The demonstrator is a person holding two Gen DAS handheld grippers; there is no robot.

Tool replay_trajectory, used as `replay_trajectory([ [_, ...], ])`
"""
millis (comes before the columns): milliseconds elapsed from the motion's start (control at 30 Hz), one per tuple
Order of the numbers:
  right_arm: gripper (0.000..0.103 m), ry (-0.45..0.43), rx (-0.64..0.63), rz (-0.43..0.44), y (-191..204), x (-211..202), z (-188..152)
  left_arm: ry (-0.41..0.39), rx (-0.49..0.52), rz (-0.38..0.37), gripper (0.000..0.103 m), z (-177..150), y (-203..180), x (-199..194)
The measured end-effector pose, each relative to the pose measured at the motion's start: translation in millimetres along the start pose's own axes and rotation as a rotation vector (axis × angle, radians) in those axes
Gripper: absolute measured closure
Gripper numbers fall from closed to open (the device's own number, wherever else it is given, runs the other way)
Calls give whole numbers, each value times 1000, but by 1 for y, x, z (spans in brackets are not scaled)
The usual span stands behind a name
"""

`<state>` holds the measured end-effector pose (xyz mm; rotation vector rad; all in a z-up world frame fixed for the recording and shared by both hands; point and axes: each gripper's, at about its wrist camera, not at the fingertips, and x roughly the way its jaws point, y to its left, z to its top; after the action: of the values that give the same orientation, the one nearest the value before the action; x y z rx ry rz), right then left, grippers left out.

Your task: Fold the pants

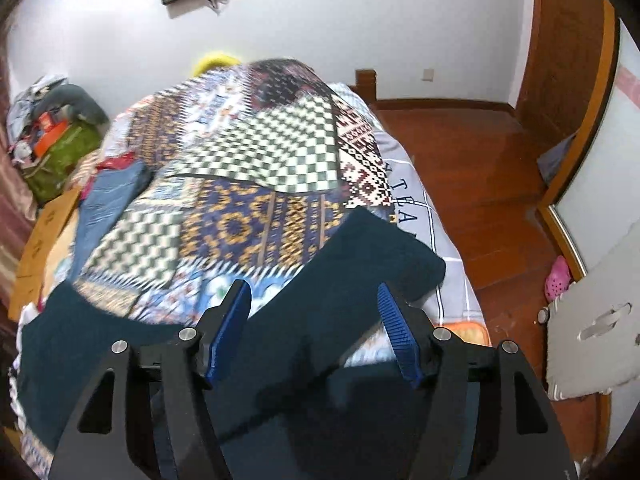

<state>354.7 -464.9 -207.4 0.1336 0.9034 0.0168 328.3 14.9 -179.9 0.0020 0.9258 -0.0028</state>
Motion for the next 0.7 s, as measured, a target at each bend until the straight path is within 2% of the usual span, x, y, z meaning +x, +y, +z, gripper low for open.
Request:
replay_trajectory([
  [333,41,108,52,-66,-23,106,45,81,41,7,7,8,-17,55],
  [533,42,203,119,-113,-45,164,57,113,62,9,7,3,-21,69],
  [600,55,230,119,-121,-48,177,54,121,70,10,7,1,-23,72],
  [700,61,218,63,-144,-43,181,47,131,84,15,7,0,-30,75],
])
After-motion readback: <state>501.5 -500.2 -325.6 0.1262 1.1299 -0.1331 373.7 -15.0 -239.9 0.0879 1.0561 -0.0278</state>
